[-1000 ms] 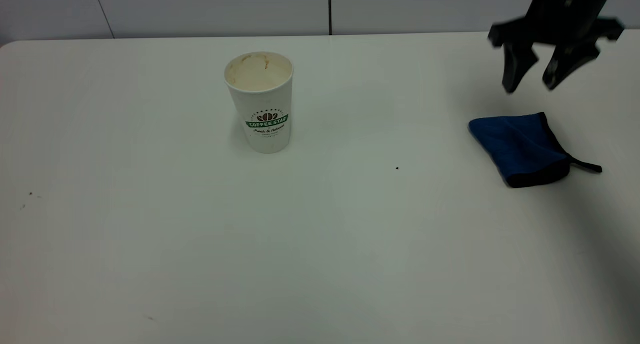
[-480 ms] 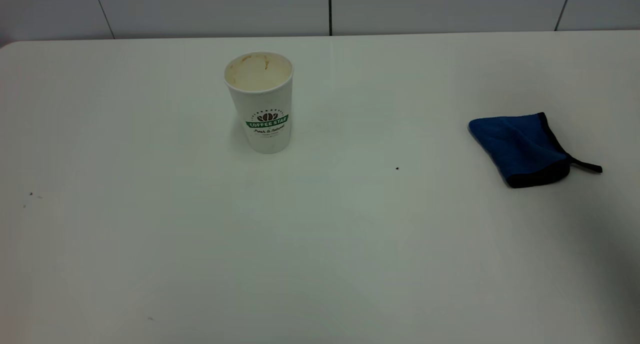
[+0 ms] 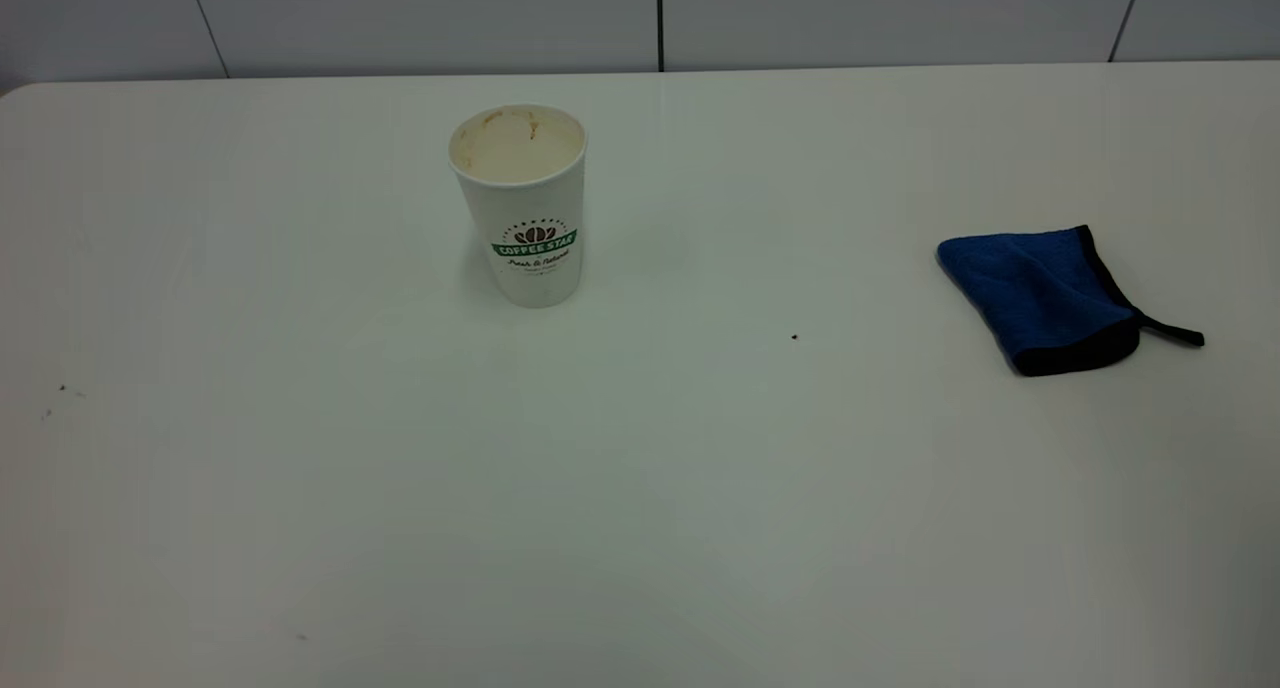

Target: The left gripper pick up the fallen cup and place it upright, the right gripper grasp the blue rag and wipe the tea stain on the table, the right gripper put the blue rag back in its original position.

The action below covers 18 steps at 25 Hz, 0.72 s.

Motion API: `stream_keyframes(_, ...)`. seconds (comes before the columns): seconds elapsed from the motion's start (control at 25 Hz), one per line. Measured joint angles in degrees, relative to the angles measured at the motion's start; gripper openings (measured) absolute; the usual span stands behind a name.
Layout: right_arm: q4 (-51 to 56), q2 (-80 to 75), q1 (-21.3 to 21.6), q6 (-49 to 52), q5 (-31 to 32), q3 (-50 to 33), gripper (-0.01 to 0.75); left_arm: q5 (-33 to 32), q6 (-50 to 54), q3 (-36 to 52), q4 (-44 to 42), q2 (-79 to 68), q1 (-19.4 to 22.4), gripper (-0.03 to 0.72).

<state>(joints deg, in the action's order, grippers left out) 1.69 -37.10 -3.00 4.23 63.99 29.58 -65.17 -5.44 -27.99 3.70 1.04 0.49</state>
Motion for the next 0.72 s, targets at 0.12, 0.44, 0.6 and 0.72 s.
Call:
stream_keyframes(0.12,-0.3,5.6,0.0,0.2,-0.2,-1.8,0.535,0.0,0.0,0.0,0.0,0.0,0.0,0.583)
stream_keyframes(0.44,-1.7,13.7,0.0,0.2,-0.8,-2.5,0.535,0.0,0.0,0.0,0.0,0.0,0.0,0.583)
stream_keyframes(0.6,-1.7,20.1,0.0,0.3,-1.1,-2.8,0.534,0.0,-0.1,0.0,0.0,0.0,0.0,0.583)
stream_keyframes(0.72,-1.7,26.5,0.0,0.3,-1.0,-2.8,0.534,0.0,-0.1,0.0,0.0,0.0,0.0,0.583)
